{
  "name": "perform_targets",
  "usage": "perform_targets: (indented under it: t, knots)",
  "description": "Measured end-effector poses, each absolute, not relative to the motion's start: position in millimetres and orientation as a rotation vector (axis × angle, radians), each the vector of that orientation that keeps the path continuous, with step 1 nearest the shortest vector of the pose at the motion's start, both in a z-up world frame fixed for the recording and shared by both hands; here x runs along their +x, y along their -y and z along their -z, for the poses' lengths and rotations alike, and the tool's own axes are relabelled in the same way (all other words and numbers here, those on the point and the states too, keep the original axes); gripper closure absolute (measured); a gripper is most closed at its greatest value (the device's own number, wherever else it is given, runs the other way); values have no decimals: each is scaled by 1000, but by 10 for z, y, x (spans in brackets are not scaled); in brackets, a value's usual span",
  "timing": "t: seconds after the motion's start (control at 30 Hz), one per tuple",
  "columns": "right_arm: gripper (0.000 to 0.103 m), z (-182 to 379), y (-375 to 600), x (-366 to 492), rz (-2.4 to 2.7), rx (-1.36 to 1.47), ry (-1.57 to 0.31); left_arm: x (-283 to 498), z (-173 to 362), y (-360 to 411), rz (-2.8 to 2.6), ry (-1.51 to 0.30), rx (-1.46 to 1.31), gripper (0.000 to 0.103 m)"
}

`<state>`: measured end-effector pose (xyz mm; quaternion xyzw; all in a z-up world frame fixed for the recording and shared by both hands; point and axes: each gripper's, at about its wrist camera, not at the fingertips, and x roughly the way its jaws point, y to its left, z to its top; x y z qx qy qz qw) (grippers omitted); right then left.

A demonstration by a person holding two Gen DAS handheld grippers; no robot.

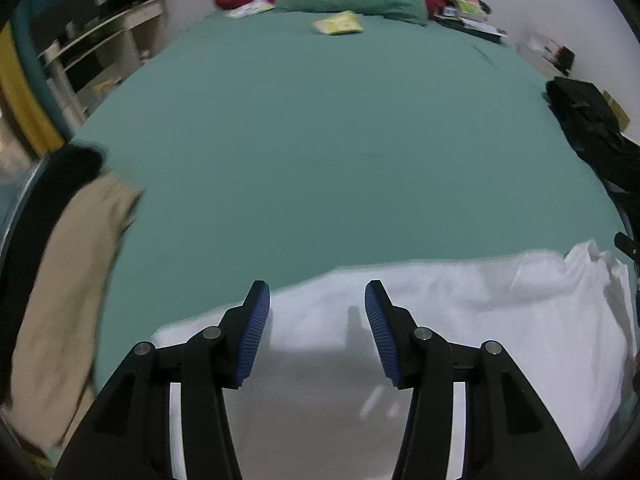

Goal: Fold large clothes

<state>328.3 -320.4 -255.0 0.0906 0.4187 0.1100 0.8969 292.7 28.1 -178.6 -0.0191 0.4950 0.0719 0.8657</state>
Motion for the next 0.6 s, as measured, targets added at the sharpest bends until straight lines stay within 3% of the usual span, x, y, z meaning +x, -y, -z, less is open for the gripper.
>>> perform_targets:
  t: [0.33,0.6]
  knots:
    - [42,2574,3435,2725,-223,243,-872,1605,2132,-957,-224,-1163,-169,48]
    - [42,2579,3204,3010,-147,15,-922,1872,1992,-991,-264,-1106,-44,47]
